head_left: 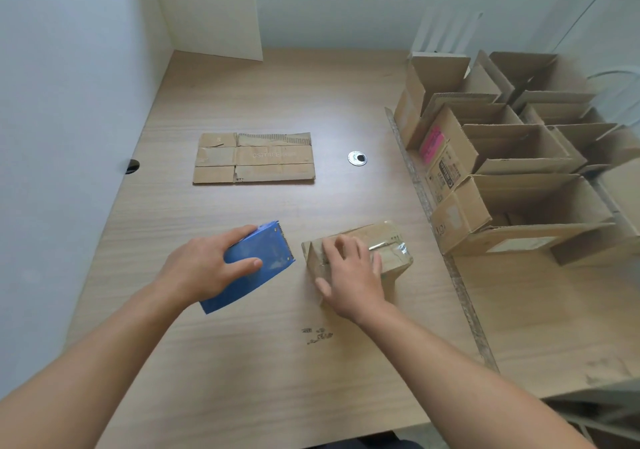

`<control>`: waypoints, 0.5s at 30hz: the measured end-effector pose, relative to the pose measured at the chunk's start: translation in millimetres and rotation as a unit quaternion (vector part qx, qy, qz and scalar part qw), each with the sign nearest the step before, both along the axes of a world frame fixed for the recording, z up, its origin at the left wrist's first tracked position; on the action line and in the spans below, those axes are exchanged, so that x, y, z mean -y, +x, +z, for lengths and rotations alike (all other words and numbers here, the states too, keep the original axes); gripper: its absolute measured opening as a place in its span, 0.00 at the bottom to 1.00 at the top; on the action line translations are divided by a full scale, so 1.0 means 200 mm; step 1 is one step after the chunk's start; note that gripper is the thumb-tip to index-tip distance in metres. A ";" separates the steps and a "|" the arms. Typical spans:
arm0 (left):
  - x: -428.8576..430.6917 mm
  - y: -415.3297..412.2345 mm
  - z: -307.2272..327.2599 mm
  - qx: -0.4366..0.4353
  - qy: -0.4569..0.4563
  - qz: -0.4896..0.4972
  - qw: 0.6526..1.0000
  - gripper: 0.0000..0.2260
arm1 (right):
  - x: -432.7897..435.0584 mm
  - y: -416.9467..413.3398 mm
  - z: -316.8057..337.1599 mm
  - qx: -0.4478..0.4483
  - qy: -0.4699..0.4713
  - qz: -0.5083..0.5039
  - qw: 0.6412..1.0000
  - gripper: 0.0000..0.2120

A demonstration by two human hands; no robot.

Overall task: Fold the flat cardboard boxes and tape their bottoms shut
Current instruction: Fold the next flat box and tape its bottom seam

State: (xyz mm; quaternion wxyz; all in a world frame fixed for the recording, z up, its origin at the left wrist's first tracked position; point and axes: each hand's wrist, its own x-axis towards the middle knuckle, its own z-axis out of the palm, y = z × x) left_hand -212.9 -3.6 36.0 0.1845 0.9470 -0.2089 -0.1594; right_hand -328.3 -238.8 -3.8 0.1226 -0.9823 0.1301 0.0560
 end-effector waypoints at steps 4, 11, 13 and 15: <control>-0.02 -0.03 0.01 0.051 0.001 -0.031 0.998 0.27 | 0.12 -0.06 -0.05 -0.038 -0.014 0.134 0.990 0.32; -0.07 -0.10 0.03 0.262 -0.055 -0.201 0.942 0.25 | 0.21 -0.07 0.01 -0.038 0.085 0.189 0.978 0.25; -0.09 -0.09 0.03 0.309 -0.076 -0.248 0.915 0.22 | 0.18 -0.06 0.05 0.014 0.136 0.151 0.979 0.24; -0.11 -0.09 0.04 0.339 -0.093 -0.275 0.895 0.21 | 0.15 -0.05 0.10 0.074 0.223 0.108 0.966 0.25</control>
